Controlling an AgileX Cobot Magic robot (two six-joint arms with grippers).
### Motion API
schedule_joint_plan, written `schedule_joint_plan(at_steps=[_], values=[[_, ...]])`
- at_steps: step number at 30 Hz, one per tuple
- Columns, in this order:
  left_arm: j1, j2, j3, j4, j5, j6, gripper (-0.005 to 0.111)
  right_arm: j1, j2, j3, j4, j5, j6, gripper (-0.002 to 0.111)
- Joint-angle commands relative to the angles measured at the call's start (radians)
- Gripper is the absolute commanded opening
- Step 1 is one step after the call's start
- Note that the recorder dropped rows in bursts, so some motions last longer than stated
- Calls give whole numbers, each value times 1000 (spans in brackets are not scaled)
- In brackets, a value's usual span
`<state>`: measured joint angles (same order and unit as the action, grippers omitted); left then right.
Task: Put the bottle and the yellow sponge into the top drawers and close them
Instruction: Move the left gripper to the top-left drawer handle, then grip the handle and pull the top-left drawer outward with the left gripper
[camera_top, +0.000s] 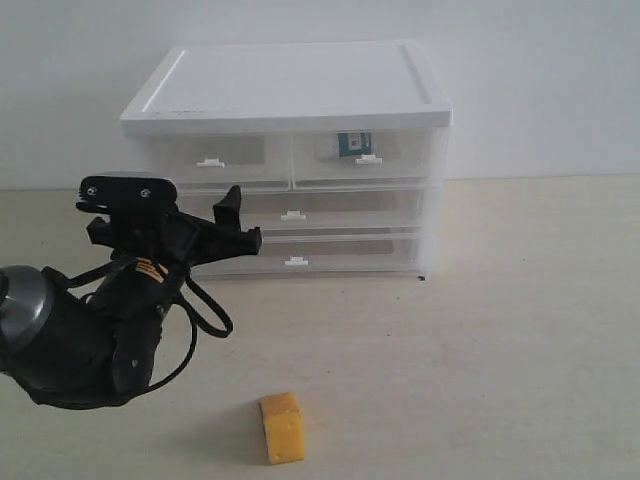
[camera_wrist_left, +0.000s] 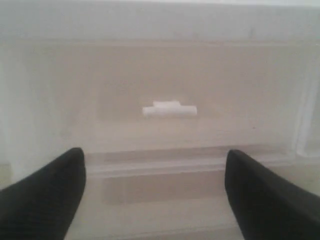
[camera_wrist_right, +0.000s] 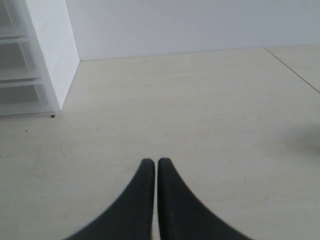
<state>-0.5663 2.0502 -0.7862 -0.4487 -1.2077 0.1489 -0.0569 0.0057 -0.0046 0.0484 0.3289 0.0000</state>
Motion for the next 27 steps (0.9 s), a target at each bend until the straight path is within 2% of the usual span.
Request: schedule_joint_plan(at_steps=[1, 8, 13, 20, 27], values=[[-4, 0, -6, -32, -13, -83, 71, -2, -6, 5, -5, -6, 0, 0], [-4, 0, -32, 3, -13, -88, 71, -2, -6, 5, -5, -6, 0, 0], [-2, 0, -110, -18, -13, 35, 71, -2, -6, 5, -5, -6, 0, 0], [2, 12, -156, -64, 31, 38, 71, -2, -6, 5, -5, -6, 0, 0], [15, 77, -162, -64, 18, 39, 71, -2, -6, 5, -5, -6, 0, 0]])
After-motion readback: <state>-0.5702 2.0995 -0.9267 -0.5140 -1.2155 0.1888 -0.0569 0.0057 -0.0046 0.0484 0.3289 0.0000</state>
